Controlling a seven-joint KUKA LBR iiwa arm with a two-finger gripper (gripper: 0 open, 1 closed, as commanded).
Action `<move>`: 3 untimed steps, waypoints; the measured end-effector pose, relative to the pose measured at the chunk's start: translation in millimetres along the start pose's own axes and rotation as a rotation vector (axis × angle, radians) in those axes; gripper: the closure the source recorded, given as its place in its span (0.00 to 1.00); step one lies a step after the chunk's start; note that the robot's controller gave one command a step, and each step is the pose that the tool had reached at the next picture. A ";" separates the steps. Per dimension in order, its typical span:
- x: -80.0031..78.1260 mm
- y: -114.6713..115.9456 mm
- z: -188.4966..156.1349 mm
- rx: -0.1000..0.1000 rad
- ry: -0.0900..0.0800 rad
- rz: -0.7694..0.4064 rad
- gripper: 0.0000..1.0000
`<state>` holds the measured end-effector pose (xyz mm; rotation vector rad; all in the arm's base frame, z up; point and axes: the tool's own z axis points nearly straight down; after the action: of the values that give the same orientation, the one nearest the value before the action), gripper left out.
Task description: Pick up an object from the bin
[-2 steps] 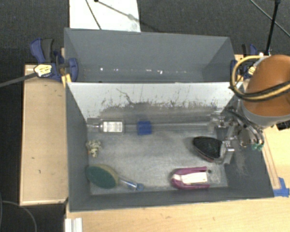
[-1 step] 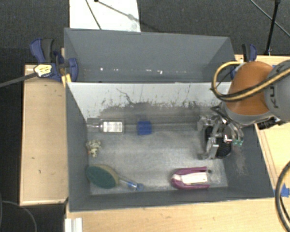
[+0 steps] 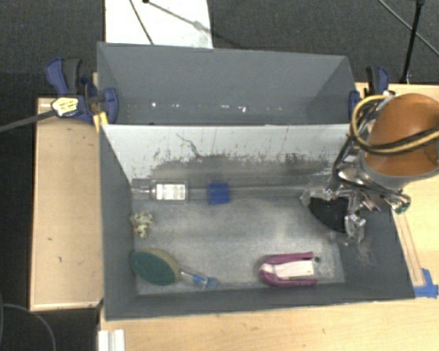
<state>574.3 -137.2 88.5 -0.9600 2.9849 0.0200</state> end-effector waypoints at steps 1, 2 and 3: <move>1.9 -2.2 -0.3 0.004 0.003 0.004 1.00; 8.5 34.3 -125.4 0.014 0.006 -0.353 1.00; 9.4 34.6 -123.0 0.009 0.009 -0.347 0.00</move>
Offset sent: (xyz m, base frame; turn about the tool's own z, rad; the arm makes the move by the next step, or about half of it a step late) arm 0.0000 0.0000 0.0000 0.0000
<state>546.3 -116.3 211.7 -1.4625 2.7774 0.0008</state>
